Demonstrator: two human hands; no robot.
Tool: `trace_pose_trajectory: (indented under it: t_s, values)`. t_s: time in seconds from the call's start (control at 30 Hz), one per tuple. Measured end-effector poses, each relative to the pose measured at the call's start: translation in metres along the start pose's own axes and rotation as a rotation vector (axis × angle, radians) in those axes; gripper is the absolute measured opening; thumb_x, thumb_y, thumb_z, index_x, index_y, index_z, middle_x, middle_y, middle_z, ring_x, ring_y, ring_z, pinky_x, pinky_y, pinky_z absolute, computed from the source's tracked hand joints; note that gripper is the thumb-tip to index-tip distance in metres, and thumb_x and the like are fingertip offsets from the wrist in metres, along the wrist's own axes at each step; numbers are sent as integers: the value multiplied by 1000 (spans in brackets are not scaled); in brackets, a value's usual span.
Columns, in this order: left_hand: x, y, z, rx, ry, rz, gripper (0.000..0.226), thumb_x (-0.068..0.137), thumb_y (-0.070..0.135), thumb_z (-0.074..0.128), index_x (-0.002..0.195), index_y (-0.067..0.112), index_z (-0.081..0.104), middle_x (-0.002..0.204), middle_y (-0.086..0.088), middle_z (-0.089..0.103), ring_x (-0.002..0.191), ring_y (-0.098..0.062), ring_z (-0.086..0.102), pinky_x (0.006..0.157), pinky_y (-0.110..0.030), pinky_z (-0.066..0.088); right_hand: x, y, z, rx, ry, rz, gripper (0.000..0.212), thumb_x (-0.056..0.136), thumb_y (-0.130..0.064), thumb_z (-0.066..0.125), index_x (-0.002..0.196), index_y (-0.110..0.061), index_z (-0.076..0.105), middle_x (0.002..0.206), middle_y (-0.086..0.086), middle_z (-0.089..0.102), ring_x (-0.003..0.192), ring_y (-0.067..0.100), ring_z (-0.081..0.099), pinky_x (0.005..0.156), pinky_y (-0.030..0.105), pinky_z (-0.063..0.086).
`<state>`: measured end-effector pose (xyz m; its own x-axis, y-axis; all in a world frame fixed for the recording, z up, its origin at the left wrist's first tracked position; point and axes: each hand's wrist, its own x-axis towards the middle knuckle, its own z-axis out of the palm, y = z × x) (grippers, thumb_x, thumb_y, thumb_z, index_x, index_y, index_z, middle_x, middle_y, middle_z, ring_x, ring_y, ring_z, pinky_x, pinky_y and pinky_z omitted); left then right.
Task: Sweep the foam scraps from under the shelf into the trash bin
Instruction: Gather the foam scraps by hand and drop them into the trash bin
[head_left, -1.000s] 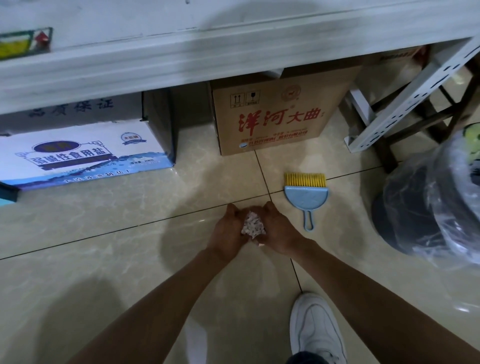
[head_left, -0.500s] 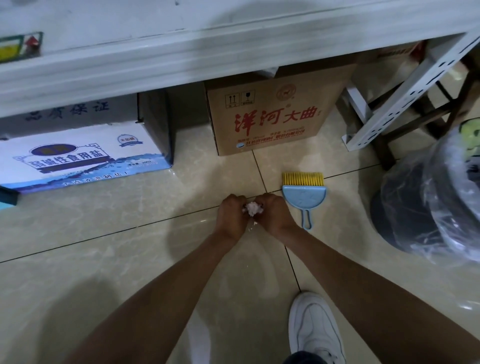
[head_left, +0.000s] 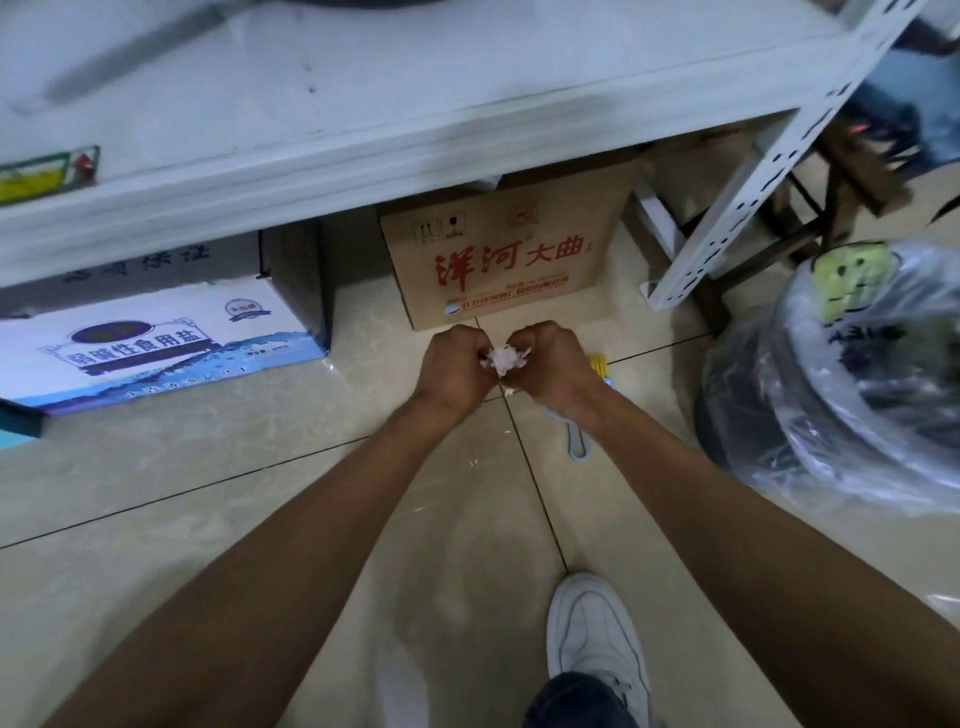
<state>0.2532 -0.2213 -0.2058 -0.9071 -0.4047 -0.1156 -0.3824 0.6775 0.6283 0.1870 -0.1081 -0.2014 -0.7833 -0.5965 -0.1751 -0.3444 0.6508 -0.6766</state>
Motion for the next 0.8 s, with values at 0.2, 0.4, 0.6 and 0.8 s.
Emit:
trace_pose_trajectory:
  t_s: [0.2,0.4,0.6,0.8]
  values:
    - [-6,71,-20,-5,18,129,11,78,4,72,74,-5,69,75,-20,67,68,-18,52,60,-30,38,-32,-10,-70,9,129,-39,8,74,-2,73,79,4,71,66,8,60,70,17,54,52,16,33]
    - [-8,169,-18,8,35,281,8,75,9,72,73,2,72,72,-15,71,70,-27,66,59,-36,46,-71,3,-158,-14,326,-44,7,75,-7,72,72,-1,70,65,12,65,63,18,59,57,29,45]
    - [-12,254,18,-43,-55,346,10,81,7,67,82,-2,71,89,-23,72,86,-35,68,68,-37,48,-101,50,-220,-70,417,75,8,73,-9,73,75,-2,72,72,15,70,68,28,64,62,34,50]
    - [-12,305,77,-59,-176,275,14,86,9,62,94,3,72,102,-19,72,98,-34,67,77,-35,51,-124,96,-250,-125,415,270,7,81,-5,66,79,-2,72,70,14,71,60,27,67,58,31,55]
